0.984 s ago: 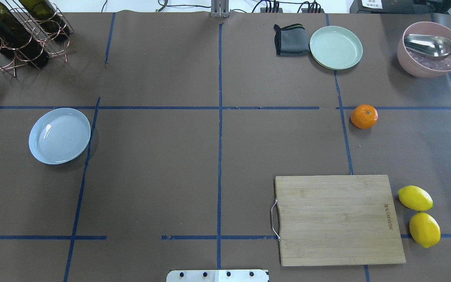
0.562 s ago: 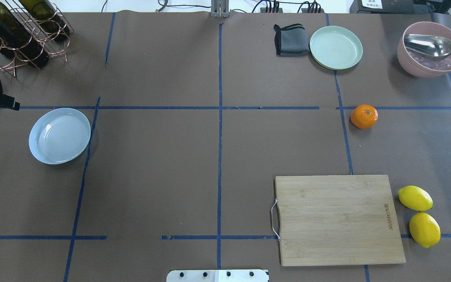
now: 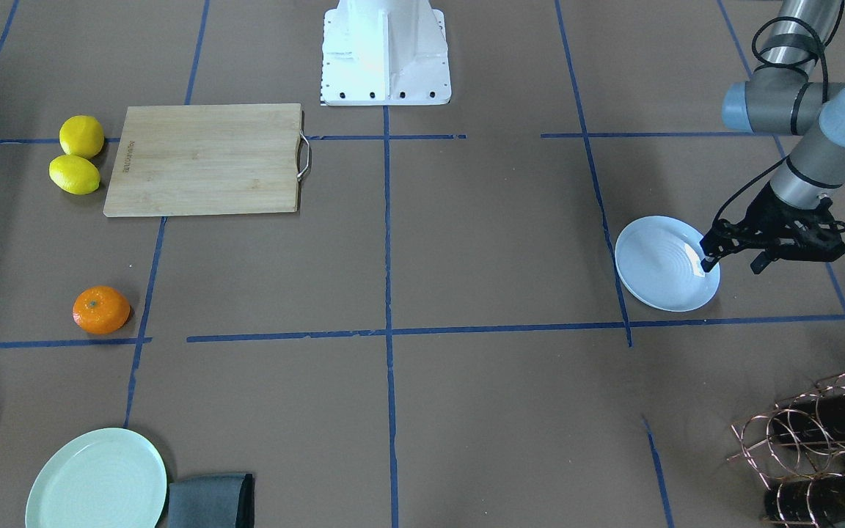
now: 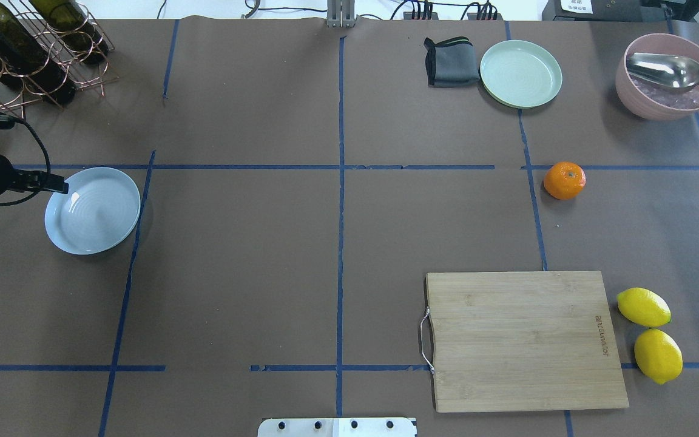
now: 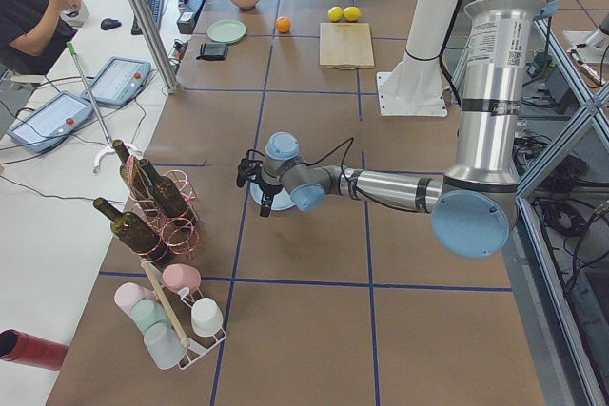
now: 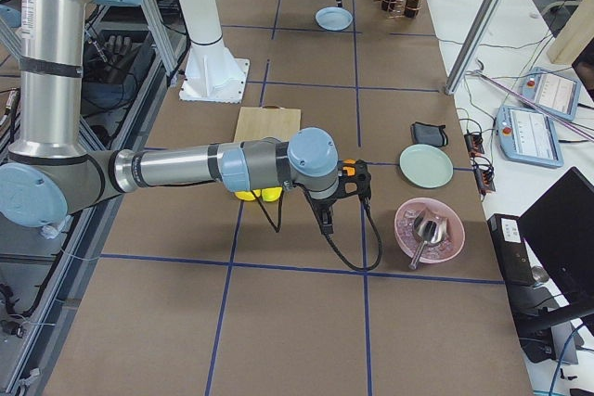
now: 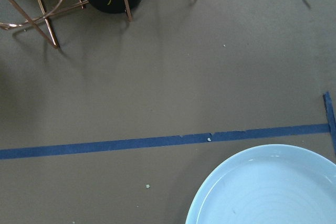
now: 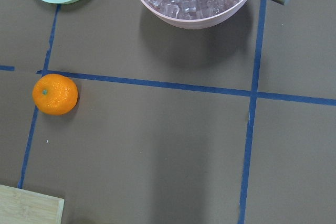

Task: Pick orange to plate
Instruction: 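Lower the left gripper to the rim of the light blue plate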

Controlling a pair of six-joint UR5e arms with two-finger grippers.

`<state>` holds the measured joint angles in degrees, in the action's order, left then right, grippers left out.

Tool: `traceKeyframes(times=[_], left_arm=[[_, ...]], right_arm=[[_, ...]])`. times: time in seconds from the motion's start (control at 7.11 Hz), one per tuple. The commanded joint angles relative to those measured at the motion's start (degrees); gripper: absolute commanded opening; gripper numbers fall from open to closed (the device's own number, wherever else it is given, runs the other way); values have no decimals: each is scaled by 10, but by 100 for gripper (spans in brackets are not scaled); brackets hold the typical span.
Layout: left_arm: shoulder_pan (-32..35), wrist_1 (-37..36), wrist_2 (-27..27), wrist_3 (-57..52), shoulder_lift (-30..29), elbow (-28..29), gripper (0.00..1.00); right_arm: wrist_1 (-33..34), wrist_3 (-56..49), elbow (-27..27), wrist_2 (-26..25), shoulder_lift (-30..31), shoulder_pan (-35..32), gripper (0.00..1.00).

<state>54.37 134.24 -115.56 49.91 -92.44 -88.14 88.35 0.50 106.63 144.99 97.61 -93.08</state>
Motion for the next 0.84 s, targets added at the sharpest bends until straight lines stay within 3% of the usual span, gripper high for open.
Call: traceKeyframes(times=[0.0,0.7], left_arm=[[-13,4,9,5,0,10,92],[-27,4,9,3,0,14,85]], right_arm=[[0,4,1,0,0,0,100],[1,5,5,0,-1,0,100]])
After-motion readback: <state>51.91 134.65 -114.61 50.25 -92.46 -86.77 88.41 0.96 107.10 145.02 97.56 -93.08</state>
